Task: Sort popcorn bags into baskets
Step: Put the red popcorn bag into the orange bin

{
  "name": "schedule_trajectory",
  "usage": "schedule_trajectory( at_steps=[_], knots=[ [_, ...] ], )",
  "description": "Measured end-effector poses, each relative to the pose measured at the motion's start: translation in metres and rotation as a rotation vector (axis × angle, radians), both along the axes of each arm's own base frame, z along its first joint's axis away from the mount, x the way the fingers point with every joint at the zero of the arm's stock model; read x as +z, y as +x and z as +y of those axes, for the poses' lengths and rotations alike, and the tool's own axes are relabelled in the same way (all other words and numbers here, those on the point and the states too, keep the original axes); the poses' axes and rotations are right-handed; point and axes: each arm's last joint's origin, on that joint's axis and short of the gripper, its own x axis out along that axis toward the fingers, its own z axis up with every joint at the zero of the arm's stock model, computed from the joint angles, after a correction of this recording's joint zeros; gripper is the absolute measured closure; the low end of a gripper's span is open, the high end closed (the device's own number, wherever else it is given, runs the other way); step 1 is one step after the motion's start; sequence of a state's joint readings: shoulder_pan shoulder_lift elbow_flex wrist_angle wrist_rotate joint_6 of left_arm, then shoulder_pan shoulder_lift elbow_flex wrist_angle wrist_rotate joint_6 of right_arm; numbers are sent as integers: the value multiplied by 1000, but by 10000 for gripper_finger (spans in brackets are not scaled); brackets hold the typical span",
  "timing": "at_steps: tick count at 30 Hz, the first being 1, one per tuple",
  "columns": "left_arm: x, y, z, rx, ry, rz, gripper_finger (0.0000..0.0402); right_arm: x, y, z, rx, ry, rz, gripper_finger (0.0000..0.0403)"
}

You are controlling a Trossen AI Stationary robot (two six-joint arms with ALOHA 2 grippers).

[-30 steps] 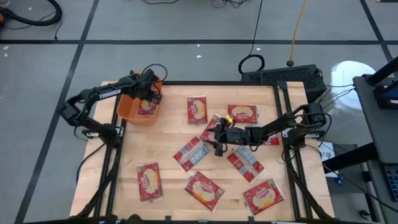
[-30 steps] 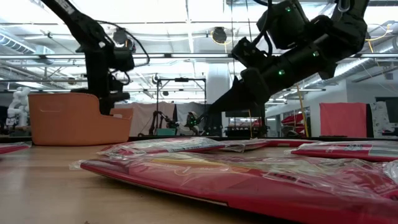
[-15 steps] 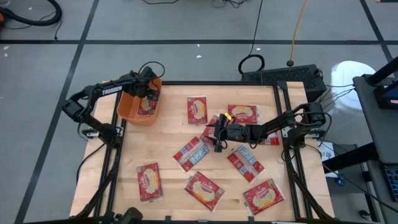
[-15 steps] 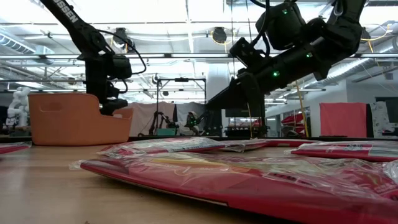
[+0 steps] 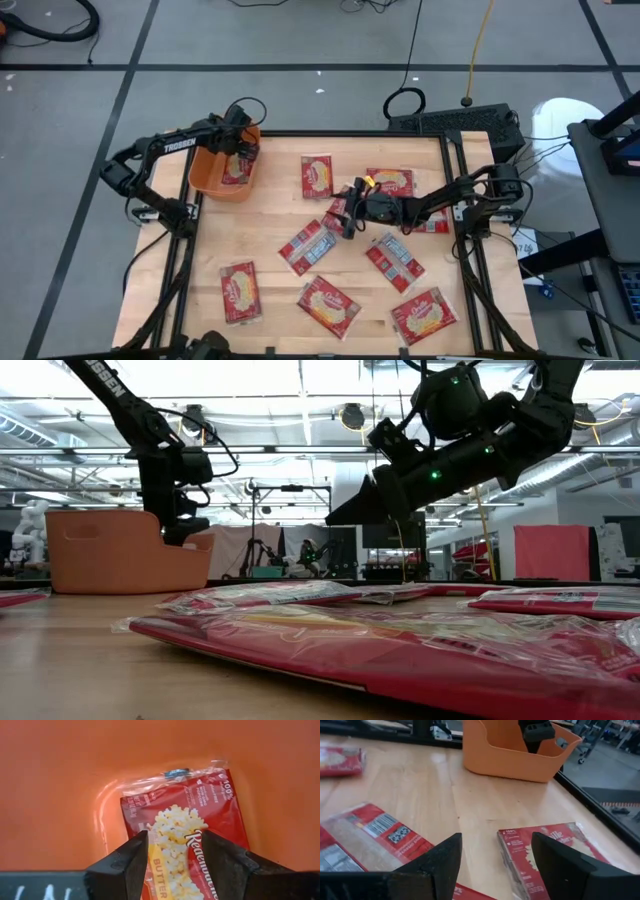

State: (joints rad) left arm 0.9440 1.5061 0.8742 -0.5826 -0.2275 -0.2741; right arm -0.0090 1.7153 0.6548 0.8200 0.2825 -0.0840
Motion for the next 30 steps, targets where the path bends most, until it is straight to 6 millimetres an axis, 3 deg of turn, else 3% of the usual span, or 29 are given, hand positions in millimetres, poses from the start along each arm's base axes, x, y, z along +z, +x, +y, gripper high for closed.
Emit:
schedule_trajectory(
  at_steps=[11,19,24,30],
  knots=[
    [0,-3,1,78,12,1,166,0,0,20,60,17,-4,170],
    [0,-4,1,123,3,-19,201,0,0,21,104,-102,26,170],
    [-1,-3,2,127,5,-34,218,1,0,19,86,-76,15,170],
    [-19,-1,7,123,-69,-22,219,1,1,19,80,-47,-1,170]
  ],
)
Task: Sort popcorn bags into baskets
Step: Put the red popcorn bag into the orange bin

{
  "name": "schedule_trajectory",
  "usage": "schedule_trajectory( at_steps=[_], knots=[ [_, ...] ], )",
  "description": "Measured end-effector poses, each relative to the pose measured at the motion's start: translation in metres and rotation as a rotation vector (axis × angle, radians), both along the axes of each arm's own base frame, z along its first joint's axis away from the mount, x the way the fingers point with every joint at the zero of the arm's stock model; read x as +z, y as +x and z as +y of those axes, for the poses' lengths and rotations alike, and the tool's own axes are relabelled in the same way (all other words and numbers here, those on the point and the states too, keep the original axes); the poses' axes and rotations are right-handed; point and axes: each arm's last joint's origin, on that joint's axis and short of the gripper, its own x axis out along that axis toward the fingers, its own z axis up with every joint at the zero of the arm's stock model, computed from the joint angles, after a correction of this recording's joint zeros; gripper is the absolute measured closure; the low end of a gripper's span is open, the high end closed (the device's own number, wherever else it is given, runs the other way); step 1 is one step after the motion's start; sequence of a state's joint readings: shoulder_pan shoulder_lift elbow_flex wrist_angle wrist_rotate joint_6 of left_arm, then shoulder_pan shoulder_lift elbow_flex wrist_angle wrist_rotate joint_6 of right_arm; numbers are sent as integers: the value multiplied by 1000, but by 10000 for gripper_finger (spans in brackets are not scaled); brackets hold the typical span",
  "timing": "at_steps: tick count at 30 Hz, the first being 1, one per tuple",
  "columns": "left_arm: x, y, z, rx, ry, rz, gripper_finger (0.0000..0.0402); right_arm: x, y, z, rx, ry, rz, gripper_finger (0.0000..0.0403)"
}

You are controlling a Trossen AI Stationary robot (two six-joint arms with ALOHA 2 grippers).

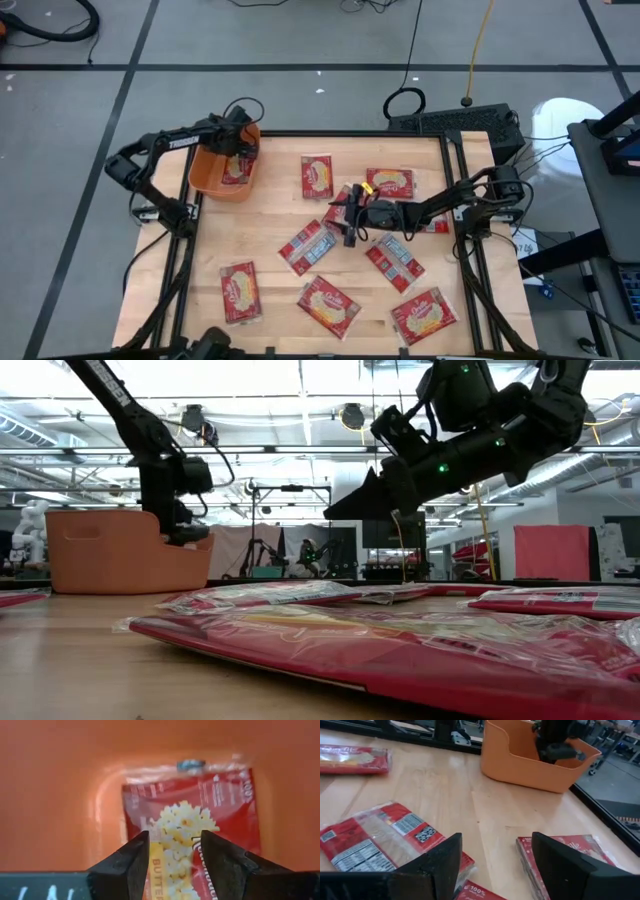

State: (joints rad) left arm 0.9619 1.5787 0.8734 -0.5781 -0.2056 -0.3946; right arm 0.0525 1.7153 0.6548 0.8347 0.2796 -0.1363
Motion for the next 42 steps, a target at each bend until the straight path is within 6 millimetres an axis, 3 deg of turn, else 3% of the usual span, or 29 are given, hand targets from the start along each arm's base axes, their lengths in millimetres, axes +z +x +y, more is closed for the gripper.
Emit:
schedule_trajectory(
  at_steps=[4,13,17,24,26,31,38,42],
  knots=[
    [-11,3,4,31,-25,5,204,-1,0,2,74,14,7,170],
    [-13,6,2,35,-32,1,156,-1,0,7,202,56,13,170],
    [-13,7,1,-4,-45,1,195,-1,0,6,203,42,14,170],
    [-13,9,4,-71,-16,3,364,-1,0,6,204,38,16,170],
    [-12,9,5,-87,-3,4,390,-1,0,6,204,39,18,170],
    [1,5,1,-90,37,20,397,-2,0,6,203,39,28,170],
    [27,-5,-8,14,98,-17,375,-2,0,6,206,26,30,170],
    [25,-12,-13,8,25,23,347,-2,0,6,210,15,28,170]
  ],
)
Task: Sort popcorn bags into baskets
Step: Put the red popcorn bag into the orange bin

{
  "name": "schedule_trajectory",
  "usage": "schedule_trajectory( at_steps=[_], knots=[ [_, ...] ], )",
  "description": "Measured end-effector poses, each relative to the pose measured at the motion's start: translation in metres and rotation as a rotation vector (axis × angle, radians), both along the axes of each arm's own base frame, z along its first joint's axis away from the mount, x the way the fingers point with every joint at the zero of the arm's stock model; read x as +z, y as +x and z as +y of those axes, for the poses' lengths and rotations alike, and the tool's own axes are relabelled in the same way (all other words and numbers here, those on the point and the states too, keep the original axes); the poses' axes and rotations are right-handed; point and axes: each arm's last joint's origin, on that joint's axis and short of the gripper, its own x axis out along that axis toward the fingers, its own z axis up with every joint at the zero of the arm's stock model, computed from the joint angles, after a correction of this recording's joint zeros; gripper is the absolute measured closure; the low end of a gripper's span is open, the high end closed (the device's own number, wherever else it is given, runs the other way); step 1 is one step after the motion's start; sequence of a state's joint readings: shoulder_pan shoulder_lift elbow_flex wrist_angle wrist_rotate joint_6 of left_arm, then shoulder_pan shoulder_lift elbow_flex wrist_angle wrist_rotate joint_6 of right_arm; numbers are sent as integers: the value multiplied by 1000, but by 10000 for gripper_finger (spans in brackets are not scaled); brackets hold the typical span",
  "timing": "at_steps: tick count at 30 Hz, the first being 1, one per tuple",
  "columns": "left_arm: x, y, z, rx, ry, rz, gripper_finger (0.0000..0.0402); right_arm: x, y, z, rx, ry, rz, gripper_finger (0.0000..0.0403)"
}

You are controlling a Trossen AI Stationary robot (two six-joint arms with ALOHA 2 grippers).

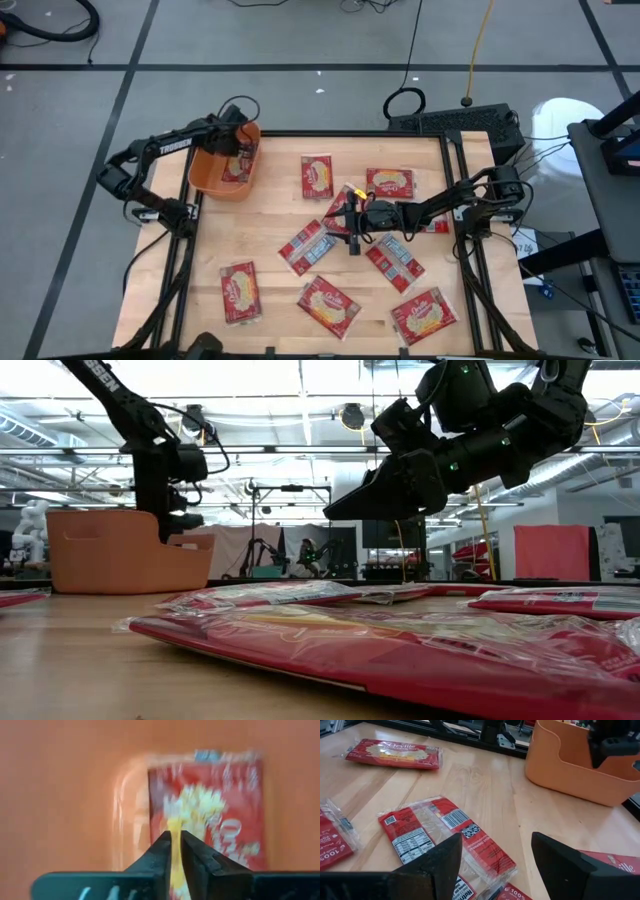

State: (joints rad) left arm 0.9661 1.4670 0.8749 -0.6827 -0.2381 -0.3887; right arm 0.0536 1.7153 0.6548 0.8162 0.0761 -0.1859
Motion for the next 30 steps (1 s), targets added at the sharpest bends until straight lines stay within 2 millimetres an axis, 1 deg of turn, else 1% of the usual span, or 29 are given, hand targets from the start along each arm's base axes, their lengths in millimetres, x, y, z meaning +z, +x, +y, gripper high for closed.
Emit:
schedule_trajectory(
  at_steps=[4,8,10,12,14,16,18,24,28,30],
  knots=[
    [-2,-5,-6,-24,-88,38,287,0,0,0,1,-2,2,170],
    [-4,-7,-9,-47,-122,64,216,0,0,1,25,7,4,170],
    [-8,-6,-10,-46,-129,77,185,0,0,1,33,11,4,170],
    [-13,-7,-11,-44,-141,108,160,0,0,2,49,17,5,170],
    [-15,-4,-11,-47,-135,118,143,0,0,2,51,18,6,170],
    [-17,-3,-11,-48,-142,126,138,0,0,2,49,24,6,170],
    [-18,-3,-11,-47,-152,130,140,0,0,2,48,25,6,170],
    [-30,-3,-7,-27,-200,129,171,0,0,2,48,25,6,170],
    [-30,-1,-7,-24,-194,127,187,0,0,2,49,25,6,170],
    [-31,1,-7,-24,-207,90,194,-1,0,2,51,26,6,170]
  ],
)
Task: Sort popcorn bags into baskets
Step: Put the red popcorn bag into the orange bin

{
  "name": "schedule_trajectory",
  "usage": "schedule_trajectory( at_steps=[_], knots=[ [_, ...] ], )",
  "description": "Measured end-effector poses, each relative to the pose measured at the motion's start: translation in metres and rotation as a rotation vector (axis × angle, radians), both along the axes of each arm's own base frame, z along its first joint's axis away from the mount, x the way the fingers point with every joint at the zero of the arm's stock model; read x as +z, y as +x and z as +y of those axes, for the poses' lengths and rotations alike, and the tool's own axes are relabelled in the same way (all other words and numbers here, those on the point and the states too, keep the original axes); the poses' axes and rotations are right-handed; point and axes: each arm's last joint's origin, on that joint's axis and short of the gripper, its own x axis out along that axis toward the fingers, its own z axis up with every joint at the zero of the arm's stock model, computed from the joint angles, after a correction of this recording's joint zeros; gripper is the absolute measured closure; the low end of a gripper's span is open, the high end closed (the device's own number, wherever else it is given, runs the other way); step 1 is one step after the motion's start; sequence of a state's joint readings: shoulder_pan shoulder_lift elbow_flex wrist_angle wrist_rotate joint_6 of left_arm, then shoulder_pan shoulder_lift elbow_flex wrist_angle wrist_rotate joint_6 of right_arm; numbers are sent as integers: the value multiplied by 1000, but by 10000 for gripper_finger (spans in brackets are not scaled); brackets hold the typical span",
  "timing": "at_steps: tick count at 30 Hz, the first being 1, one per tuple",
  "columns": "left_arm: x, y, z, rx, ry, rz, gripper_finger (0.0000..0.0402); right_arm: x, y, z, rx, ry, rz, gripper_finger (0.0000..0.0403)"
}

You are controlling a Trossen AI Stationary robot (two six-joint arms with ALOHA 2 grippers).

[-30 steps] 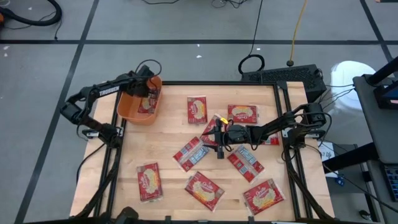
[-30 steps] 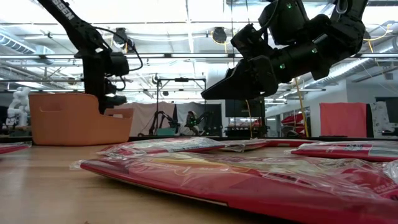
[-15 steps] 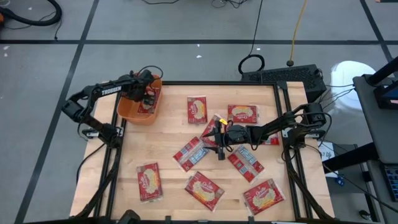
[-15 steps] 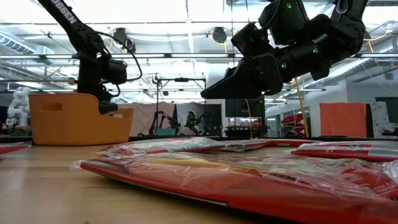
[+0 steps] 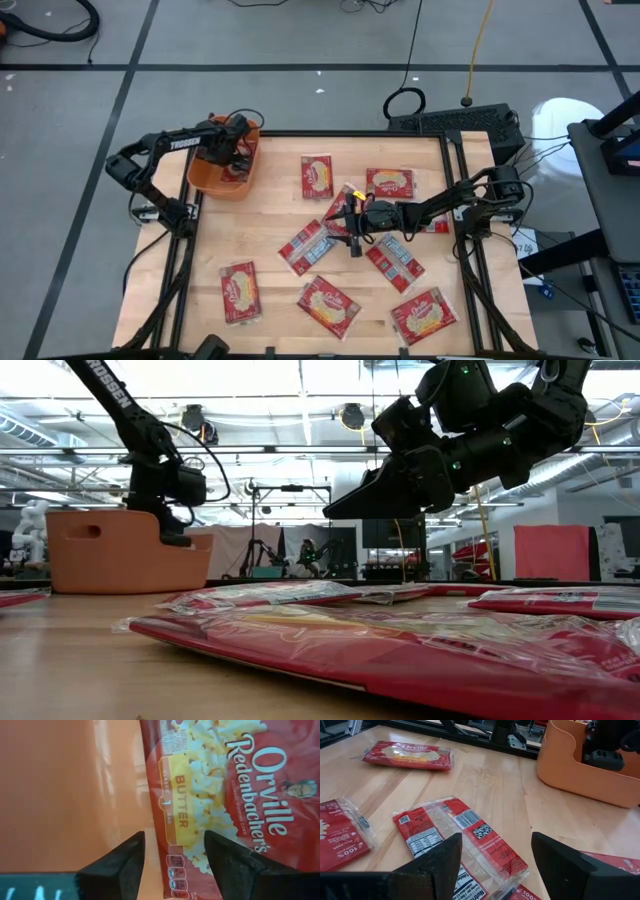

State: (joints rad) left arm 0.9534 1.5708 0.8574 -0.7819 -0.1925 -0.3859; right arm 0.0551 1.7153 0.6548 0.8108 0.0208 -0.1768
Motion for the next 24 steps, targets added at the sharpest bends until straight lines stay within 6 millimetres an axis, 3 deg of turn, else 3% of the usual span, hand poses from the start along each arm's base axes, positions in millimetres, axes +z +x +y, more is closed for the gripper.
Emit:
schedule_trajectory(
  at_steps=[15,21,24],
  knots=[
    [-7,9,-3,3,57,-69,295,0,0,2,13,-19,0,170],
    [-9,15,-6,-60,95,-55,382,0,0,3,16,-15,-1,170],
    [-7,16,-6,-81,106,-55,394,0,0,4,18,-14,-1,170]
  ],
)
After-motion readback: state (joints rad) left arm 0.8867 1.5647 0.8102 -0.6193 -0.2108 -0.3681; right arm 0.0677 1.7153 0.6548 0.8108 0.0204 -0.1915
